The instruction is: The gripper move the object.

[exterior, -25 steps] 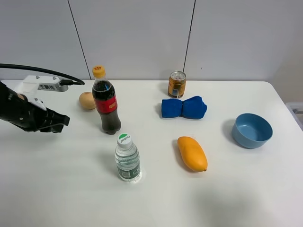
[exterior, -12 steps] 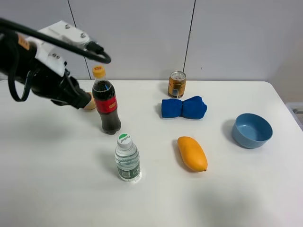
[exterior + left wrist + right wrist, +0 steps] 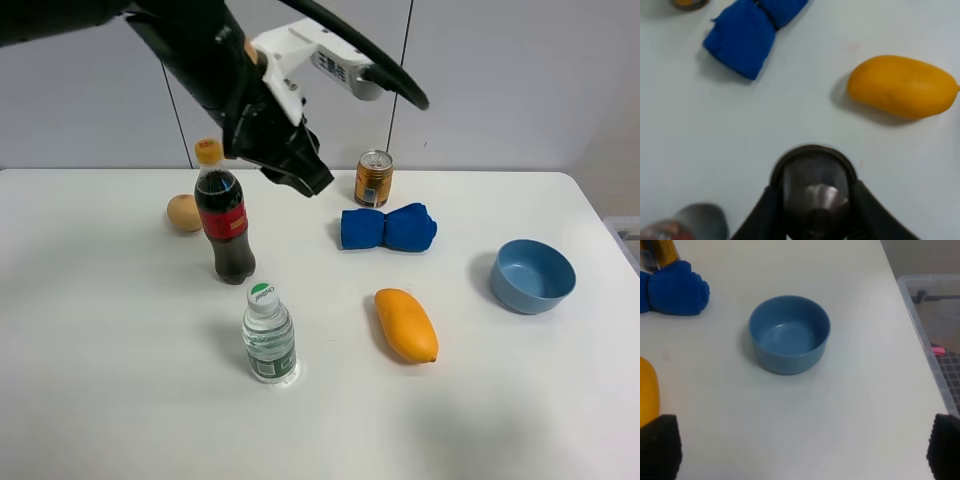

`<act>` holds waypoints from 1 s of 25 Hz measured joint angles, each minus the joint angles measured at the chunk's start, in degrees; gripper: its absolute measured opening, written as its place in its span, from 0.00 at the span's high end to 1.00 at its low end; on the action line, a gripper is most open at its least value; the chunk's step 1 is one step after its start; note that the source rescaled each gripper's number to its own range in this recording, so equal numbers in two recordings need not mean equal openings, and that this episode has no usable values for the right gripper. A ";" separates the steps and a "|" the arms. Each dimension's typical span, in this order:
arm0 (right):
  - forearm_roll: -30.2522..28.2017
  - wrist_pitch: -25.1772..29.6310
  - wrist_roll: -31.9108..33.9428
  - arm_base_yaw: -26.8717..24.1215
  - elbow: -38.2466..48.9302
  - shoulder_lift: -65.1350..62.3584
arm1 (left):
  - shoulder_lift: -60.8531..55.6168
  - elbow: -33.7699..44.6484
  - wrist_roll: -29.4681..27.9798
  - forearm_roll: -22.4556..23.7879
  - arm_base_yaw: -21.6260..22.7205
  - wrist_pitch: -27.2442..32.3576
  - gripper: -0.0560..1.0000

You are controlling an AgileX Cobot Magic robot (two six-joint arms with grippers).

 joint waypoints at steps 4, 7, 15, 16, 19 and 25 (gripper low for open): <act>0.00 0.00 0.00 0.00 0.00 0.00 | 6.86 -3.52 0.19 -0.10 -0.18 0.84 0.94; 0.00 0.00 0.00 0.00 0.00 0.00 | 10.64 -4.00 0.27 0.11 -0.18 0.84 0.94; 0.00 0.00 0.00 0.00 0.00 0.00 | 20.08 -4.00 0.88 3.29 -0.18 -1.91 0.94; 0.30 0.00 0.00 0.00 0.00 0.00 | 21.05 -4.00 0.88 3.29 -0.18 -2.46 0.94; 0.00 0.00 0.00 0.00 0.00 0.00 | 23.50 -4.06 0.88 3.29 -0.18 -4.27 0.94; 0.00 0.00 0.00 0.00 0.00 0.00 | 27.32 -4.06 1.05 3.62 -0.18 -7.51 0.94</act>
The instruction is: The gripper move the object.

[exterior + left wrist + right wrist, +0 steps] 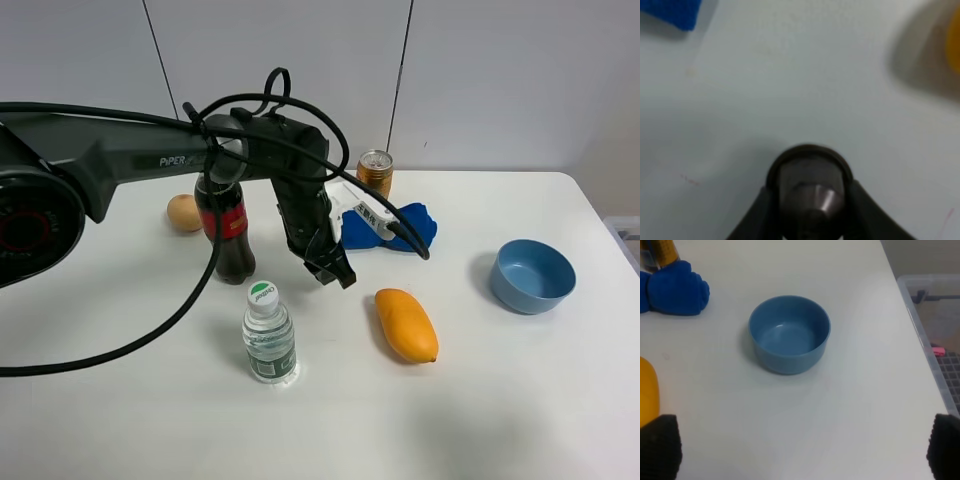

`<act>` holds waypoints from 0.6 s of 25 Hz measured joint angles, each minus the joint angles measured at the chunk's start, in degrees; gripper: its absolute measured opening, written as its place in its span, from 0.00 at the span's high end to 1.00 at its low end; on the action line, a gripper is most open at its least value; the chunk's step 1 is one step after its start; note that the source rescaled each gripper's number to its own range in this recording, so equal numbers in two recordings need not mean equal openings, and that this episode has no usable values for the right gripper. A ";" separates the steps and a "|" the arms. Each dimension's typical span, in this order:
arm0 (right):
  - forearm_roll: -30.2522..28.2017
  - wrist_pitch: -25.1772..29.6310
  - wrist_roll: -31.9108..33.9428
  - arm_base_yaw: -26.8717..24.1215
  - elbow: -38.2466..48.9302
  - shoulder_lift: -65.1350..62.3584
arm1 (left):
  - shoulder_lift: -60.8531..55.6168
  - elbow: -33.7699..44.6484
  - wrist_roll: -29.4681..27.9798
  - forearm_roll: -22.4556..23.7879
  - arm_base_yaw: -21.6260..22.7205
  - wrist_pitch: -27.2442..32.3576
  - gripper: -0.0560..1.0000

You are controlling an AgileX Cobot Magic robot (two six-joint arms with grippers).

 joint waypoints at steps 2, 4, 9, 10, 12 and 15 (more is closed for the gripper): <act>0.30 0.00 0.00 0.00 0.00 0.00 | 1.00 0.00 0.05 0.64 0.00 -1.23 0.94; 0.00 0.00 0.00 0.00 0.00 0.00 | 1.78 0.00 0.47 0.97 0.00 -2.43 0.94; 0.00 0.00 0.00 0.00 0.00 0.00 | 2.58 0.00 1.26 1.09 0.00 -4.29 0.94; 0.30 0.00 0.00 0.00 0.00 0.00 | 2.71 0.00 1.26 1.09 0.00 -4.41 0.94; 0.30 0.00 0.00 0.00 0.00 0.00 | 2.91 0.00 1.26 1.17 0.00 -4.54 0.94; 0.30 0.00 0.00 0.00 0.00 0.00 | 3.21 0.00 1.38 1.17 0.00 -4.70 0.92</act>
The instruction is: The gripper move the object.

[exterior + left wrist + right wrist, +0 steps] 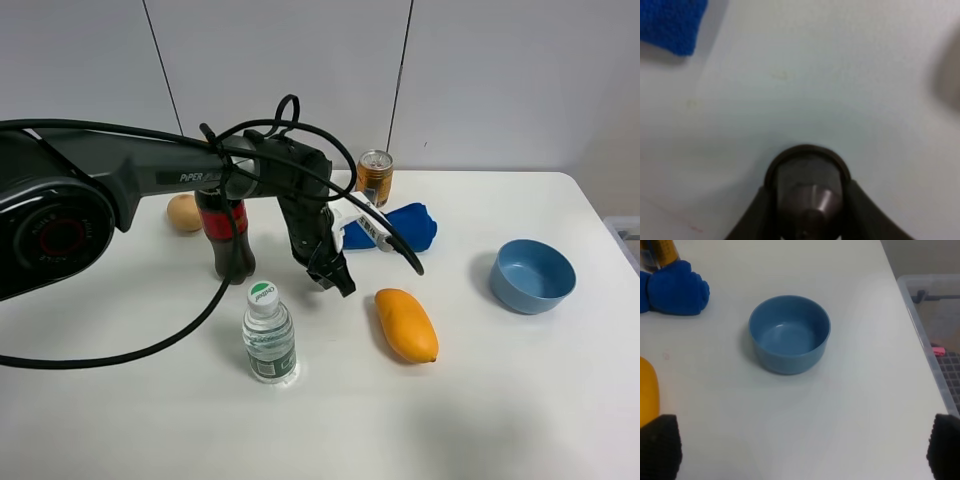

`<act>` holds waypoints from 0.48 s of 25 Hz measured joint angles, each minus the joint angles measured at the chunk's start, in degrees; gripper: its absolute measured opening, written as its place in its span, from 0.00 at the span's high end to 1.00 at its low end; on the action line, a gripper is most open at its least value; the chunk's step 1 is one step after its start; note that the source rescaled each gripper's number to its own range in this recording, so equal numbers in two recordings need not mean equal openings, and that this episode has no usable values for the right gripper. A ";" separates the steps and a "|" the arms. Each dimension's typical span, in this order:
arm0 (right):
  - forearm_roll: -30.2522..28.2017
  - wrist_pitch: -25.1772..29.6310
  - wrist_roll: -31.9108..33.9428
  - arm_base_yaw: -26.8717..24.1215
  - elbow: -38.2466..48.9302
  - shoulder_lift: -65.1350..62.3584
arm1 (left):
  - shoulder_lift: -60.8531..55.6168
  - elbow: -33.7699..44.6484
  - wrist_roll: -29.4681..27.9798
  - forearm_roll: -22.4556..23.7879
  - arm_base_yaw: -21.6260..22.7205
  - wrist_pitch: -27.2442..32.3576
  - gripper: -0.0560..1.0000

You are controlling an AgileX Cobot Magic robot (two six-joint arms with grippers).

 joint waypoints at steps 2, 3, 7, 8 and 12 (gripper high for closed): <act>0.00 0.00 0.00 0.00 0.00 0.00 | 0.34 0.00 0.13 0.00 0.00 -0.27 0.73; 0.00 0.00 0.00 0.00 0.00 0.00 | 0.34 0.00 0.14 0.00 0.00 -0.41 0.58; -0.30 0.00 0.00 0.00 0.00 0.00 | 0.34 0.00 0.14 -0.05 0.00 -2.43 0.13; 0.00 0.00 0.00 0.00 0.00 0.00 | 0.34 0.00 0.14 -0.05 0.00 -2.48 0.09; 0.00 0.00 0.00 0.00 0.00 0.00 | 0.34 0.00 0.14 -0.05 0.00 -2.38 0.03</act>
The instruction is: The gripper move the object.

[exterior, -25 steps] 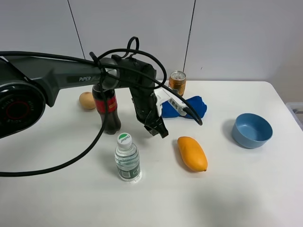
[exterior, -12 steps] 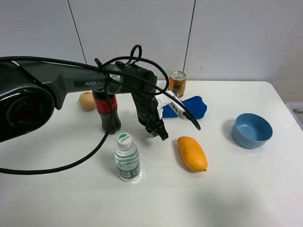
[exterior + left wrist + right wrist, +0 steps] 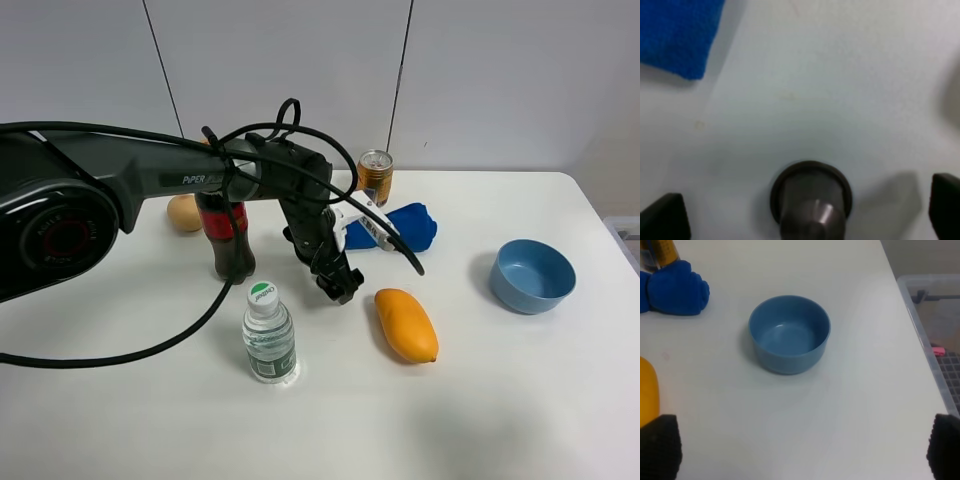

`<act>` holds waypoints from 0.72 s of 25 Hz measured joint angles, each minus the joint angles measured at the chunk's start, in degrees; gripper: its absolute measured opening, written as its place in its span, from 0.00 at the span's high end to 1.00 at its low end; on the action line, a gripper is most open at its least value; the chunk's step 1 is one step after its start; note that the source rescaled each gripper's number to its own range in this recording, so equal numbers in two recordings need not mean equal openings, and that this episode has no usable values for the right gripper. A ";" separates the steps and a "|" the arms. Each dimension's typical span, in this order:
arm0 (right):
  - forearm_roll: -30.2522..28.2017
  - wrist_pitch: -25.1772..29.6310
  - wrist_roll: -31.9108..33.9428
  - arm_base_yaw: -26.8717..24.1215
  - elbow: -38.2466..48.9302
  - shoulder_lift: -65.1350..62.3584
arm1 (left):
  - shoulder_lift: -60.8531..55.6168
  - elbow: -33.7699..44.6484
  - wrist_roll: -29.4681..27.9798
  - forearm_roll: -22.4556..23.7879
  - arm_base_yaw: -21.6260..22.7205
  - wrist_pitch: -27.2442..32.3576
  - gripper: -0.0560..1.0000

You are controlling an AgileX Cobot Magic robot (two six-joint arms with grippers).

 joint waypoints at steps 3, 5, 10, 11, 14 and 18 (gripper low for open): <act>-0.30 0.00 0.00 0.00 0.00 0.00 | -0.06 0.00 0.00 0.00 0.00 0.13 0.02; -0.30 0.00 0.00 0.00 0.00 0.00 | -0.64 0.00 -0.07 0.00 0.00 1.19 0.01; 0.00 0.00 0.00 0.00 0.00 0.00 | -8.02 0.05 -3.25 0.00 0.00 4.54 0.01; 0.00 0.00 0.00 0.00 0.00 0.00 | -9.80 0.05 -3.44 0.00 0.00 4.96 0.01; -0.30 0.00 0.00 0.00 0.00 0.00 | -16.67 0.05 -3.73 0.00 0.00 5.90 0.01; 0.00 0.00 0.00 0.00 0.00 0.00 | -24.34 0.05 -3.87 0.68 0.10 5.96 0.01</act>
